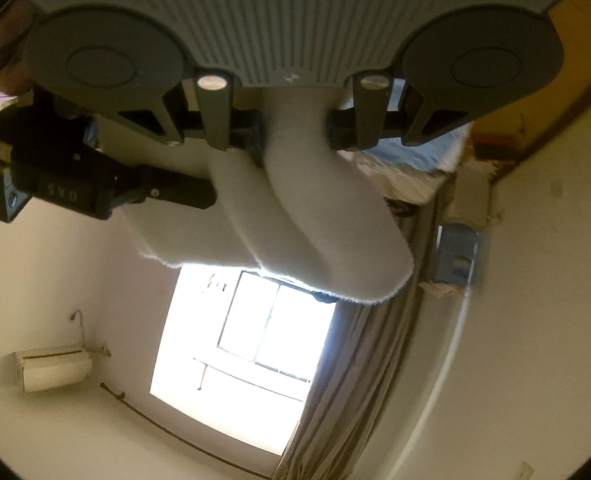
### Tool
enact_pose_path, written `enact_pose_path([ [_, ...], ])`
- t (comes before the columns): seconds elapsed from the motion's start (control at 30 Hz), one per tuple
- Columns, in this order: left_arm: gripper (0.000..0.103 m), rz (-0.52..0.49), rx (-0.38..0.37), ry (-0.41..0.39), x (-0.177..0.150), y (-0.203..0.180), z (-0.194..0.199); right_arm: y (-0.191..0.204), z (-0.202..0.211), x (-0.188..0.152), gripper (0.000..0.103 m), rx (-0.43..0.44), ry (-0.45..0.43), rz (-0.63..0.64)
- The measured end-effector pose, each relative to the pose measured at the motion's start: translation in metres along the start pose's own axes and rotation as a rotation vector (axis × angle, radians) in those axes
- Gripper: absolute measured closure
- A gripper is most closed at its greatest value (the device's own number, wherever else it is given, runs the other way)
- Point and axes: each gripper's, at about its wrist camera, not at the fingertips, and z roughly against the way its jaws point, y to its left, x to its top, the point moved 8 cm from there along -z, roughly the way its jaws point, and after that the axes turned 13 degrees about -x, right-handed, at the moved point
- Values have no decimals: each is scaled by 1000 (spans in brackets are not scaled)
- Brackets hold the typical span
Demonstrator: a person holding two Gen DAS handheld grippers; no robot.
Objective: Fold clothes
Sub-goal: 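Lift the folded sweater with both tools and carry it off the bed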
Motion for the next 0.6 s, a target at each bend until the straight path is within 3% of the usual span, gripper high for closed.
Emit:
enact_pose_path([
  [0.13, 74, -69, 65, 27, 26, 13, -3, 11, -30, 14, 46, 49, 70, -82],
  [0.23, 74, -54, 75, 54, 36, 25, -11, 7, -41, 20, 46, 47, 125, -129],
  [0.4, 74, 3, 66, 69, 44, 43, -28, 8, -54, 26, 46, 35, 136, -151],
  [0.6, 73, -8, 84, 123, 45, 62, -62, 8, -110, 35, 46, 63, 189, -231],
])
